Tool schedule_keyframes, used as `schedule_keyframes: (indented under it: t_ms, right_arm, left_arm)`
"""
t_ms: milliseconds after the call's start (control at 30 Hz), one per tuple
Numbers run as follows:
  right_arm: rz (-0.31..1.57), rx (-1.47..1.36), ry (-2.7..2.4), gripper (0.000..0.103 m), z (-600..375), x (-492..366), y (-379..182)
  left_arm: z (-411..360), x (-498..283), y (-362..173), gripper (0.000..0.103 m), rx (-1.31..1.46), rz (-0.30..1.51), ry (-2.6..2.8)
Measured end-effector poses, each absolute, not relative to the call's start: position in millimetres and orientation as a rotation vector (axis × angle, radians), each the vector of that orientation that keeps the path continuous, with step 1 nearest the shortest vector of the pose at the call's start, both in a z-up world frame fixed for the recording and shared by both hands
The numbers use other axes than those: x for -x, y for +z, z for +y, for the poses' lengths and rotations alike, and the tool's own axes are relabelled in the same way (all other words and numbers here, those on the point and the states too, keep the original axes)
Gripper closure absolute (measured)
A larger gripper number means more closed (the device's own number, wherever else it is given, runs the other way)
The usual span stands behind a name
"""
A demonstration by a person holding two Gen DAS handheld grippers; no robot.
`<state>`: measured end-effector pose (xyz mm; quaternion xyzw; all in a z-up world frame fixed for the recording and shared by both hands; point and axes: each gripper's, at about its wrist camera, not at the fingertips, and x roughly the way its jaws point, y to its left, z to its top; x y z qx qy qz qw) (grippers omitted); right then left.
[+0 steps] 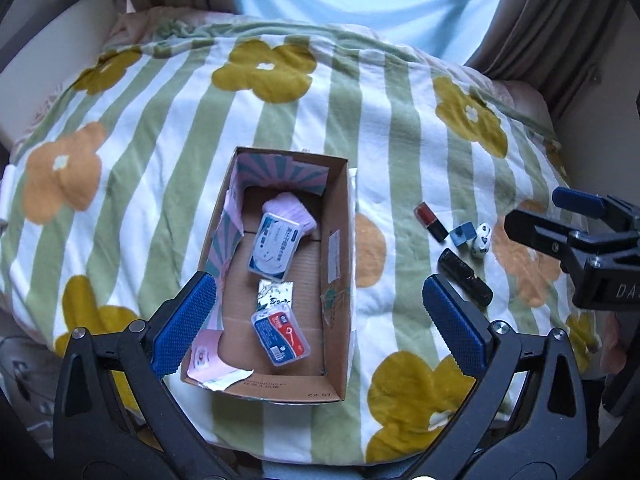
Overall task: Organize objects
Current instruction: 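Withdraw both grippers from the box toward the remaining objects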
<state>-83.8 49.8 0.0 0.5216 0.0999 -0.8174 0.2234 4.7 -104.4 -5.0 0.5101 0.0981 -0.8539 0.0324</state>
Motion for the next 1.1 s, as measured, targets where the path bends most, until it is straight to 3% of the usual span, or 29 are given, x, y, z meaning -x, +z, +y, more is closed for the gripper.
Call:
schedule_keyframes:
  t_ms: [433, 700, 1100]
  right_arm:
    - [0.122, -1.440, -2.488, 0.000, 142, 36, 7]
    - [0.119, -1.386, -2.500, 0.000, 164, 30, 11]
    - [0.124, -1.358, -2.406, 0.004, 190, 43, -26]
  left_arm:
    - [-52, 21, 8, 0.000, -1.617, 0.181, -2.804]
    - [-21, 41, 5, 0.000, -1.701, 0.096, -2.858]
    - [28, 89, -37, 0.000, -1.840, -0.053, -2.896]
